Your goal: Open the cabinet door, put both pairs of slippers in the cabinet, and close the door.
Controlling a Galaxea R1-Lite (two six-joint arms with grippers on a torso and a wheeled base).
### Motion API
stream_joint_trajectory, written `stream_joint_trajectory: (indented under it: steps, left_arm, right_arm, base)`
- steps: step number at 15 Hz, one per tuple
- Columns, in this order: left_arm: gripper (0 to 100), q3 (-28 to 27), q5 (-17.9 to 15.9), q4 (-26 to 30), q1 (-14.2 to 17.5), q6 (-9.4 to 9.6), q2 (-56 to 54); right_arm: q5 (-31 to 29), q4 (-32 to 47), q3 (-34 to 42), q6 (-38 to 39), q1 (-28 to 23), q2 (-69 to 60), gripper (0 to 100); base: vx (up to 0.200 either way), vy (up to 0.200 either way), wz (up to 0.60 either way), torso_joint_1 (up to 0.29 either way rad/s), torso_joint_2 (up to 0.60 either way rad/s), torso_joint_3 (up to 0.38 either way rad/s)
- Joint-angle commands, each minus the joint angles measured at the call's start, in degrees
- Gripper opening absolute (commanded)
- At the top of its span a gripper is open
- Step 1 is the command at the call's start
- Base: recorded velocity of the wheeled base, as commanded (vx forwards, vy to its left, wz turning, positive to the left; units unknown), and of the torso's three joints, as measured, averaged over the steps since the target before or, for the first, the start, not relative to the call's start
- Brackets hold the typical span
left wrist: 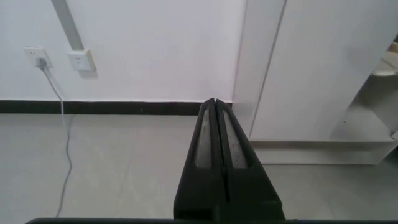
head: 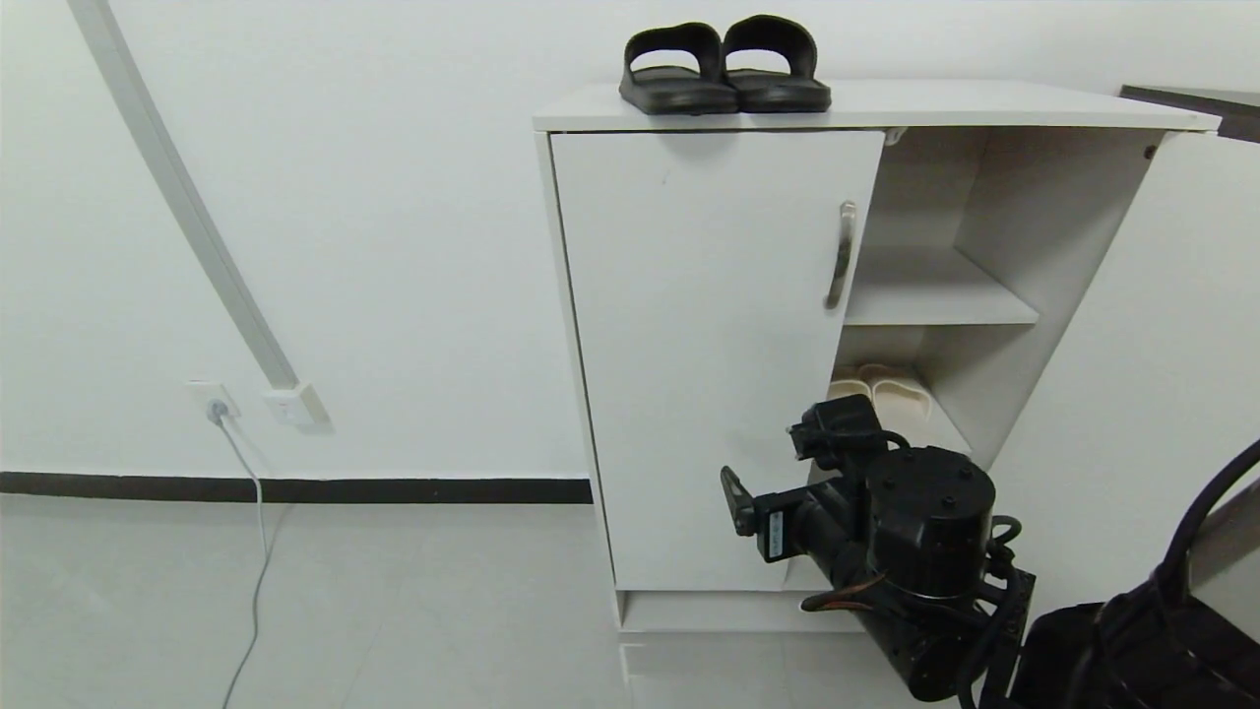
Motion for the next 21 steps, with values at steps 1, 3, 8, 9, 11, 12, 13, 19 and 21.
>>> stream_joint_trajectory:
  steps: [1, 3, 8, 9, 11, 12, 13, 19, 21]
  left_arm:
    - [0, 0.01, 0.10, -0.01, 0.15, -0.02, 0.05]
    - [0, 0.01, 0.10, -0.01, 0.15, -0.19, 0.05]
    - [0, 0.01, 0.10, -0.01, 0.15, -0.28, 0.05]
    - [0, 0.01, 0.10, -0.01, 0.15, -0.28, 0.05]
    - [0, 0.01, 0.10, -0.01, 0.06, -0.28, 0.05]
    - [0, 0.01, 0.10, -0.01, 0.15, -0.28, 0.05]
    - [0, 0.01, 0.10, -0.01, 0.06, -0.28, 0.05]
    - [0, 0.01, 0.10, -0.01, 0.15, -0.28, 0.05]
    - [0, 0.01, 0.10, -0.01, 0.06, -0.28, 0.05]
  right_arm:
    - [-0.01, -0.05, 0.35, -0.14, 0.02, 0.04, 100]
    - [-0.01, -0.05, 0.43, -0.05, 0.02, 0.04, 100]
    - [0.34, -4.79, 2.46, -3.30, 0.02, 0.13, 100]
    - [0.43, -4.88, 2.98, -3.39, 0.02, 0.13, 100]
    - [0.52, -4.79, 3.16, -3.48, 0.02, 0.30, 100]
    - [0.52, -4.70, 3.42, -3.48, 0.02, 0.30, 100]
    - [0.61, -4.70, 3.51, -3.48, 0.02, 0.30, 100]
    - [0.61, -4.70, 3.60, -3.48, 0.02, 0.39, 100]
    - [0.61, -4.70, 3.60, -3.48, 0.02, 0.39, 100]
  base:
    - [0.000, 0.000, 0.00, 0.000, 0.00, 0.000]
    - [0.000, 0.000, 0.00, 0.000, 0.00, 0.000]
    - [0.000, 0.000, 0.00, 0.000, 0.00, 0.000]
    - [0.000, 0.000, 0.00, 0.000, 0.00, 0.000]
    - [0.000, 0.000, 0.00, 0.000, 0.00, 0.000]
    - [0.000, 0.000, 0.00, 0.000, 0.00, 0.000]
    - [0.000, 0.000, 0.00, 0.000, 0.00, 0.000]
    - [0.000, 0.000, 0.00, 0.000, 0.00, 0.000]
    - [0.000, 0.000, 0.00, 0.000, 0.00, 0.000]
